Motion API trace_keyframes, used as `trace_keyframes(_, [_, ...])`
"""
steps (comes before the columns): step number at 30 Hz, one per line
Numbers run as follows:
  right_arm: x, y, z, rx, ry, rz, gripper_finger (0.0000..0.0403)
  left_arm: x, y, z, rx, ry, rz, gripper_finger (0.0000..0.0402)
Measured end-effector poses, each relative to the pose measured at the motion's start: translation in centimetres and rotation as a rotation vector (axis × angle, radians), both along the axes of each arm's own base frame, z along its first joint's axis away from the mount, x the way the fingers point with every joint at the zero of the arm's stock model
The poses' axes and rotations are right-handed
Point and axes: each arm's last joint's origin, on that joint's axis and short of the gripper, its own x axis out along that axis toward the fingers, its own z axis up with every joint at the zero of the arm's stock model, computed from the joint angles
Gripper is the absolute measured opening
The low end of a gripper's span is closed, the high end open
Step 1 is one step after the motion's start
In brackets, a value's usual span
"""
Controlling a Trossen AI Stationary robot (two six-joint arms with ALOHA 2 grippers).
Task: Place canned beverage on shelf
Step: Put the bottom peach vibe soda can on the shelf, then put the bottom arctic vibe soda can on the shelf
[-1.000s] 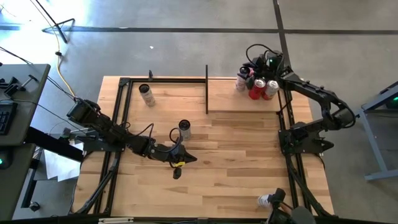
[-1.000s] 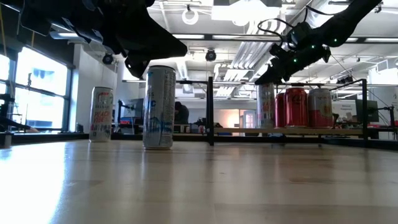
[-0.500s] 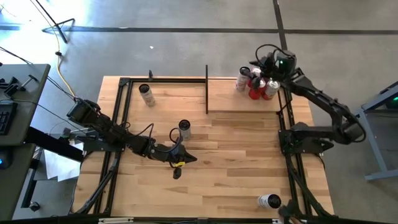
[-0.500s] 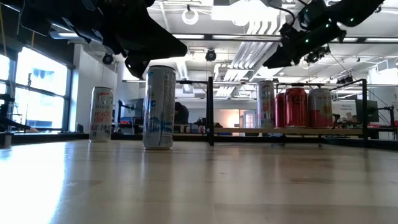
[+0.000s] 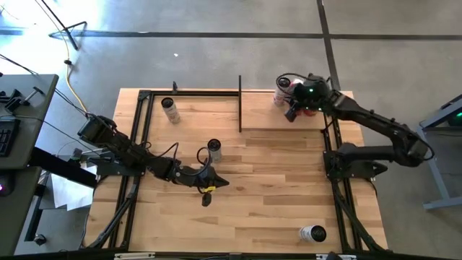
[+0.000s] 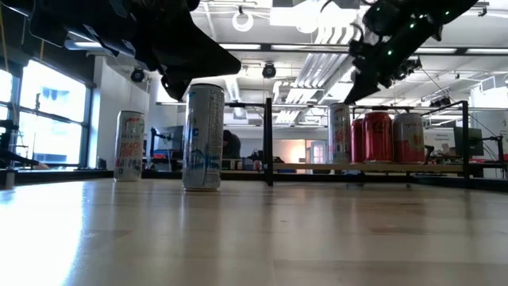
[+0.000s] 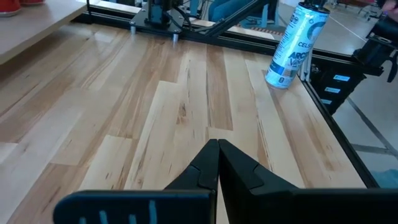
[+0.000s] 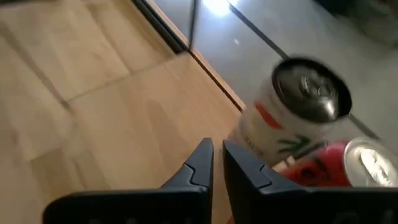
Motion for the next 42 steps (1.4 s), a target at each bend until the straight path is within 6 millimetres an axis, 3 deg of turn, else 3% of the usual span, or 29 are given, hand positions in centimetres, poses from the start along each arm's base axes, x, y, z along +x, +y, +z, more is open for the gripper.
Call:
trace_keyframes(10, [1.3, -1.5, -2.4, 0.061, 0.069, -0.182, 0.0006, 0.0, 0.0, 0.0, 0.0, 0.0, 0.0, 0.0])
trace_keyframes(22, [1.5, -1.8, -2.2, 0.052, 0.004, -0.25, 0.0, 0.0, 0.0, 0.0, 0.0, 0.001, -0.001, 0.0])
trace_keyframes(27, [1.4, -1.0, -1.4, 0.08, 0.06, -0.191, 0.0, 0.0, 0.0, 0.0, 0.001, 0.001, -0.002, 0.0])
trace_keyframes(31, [1.8, 1.9, 1.8, 0.13, 0.129, -0.081, 0.0, 0.0, 0.0, 0.0, 0.017, 0.0, -0.008, 0.0])
trace_keyframes(36, [2.6, 8.1, 5.4, 0.207, 0.207, 0.067, 0.0, 0.0, 0.0, 0.0, 0.033, -0.001, -0.013, 0.0])
trace_keyframes(42, [2.1, 16.3, 6.1, 0.405, 0.26, 0.17, 0.0, 0.0, -0.1, 0.0, 0.023, 0.002, -0.044, 0.0])
